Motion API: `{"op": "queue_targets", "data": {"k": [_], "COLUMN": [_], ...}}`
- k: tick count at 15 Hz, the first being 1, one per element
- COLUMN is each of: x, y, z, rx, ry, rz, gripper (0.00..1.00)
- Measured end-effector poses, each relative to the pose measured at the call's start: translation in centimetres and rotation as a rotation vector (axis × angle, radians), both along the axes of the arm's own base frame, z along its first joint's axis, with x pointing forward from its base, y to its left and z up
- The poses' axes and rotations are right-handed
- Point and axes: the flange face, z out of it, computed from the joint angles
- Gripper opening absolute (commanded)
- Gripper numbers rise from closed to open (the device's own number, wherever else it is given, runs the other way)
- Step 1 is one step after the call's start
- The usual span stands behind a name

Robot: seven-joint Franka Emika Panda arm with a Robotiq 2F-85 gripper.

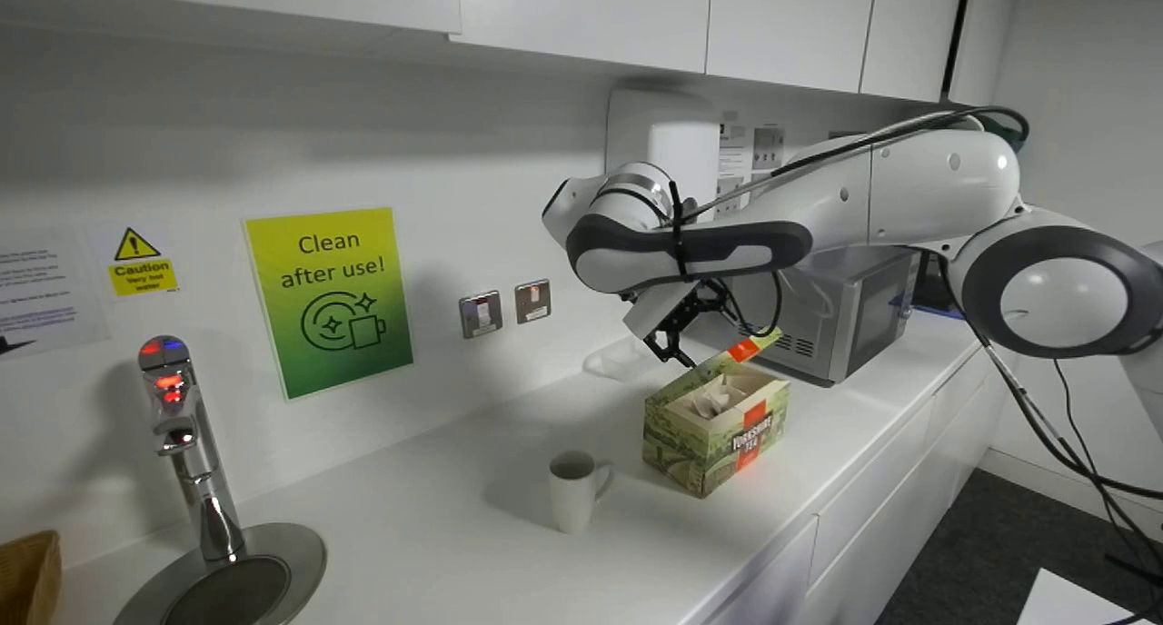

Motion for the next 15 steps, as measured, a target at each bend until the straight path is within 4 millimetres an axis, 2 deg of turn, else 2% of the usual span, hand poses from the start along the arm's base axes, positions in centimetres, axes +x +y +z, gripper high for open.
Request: {"op": "queue_targets", "data": {"k": [5, 9, 12, 15], "x": [0.0, 0.8, 2.1, 2.5], "y": [-4.6, -8.1, -9.0, -8.7], "z": [-1.4, -1.9, -2.1, -1.8], "rx": [0.194, 0.248, 0.251, 0.273], "ry": [0.118, 0.101, 0.018, -0.062], "rz": [-0.148, -0.201, -0.089, 0.052], "gripper": [1.00, 1.00, 1.00, 1.00]}}
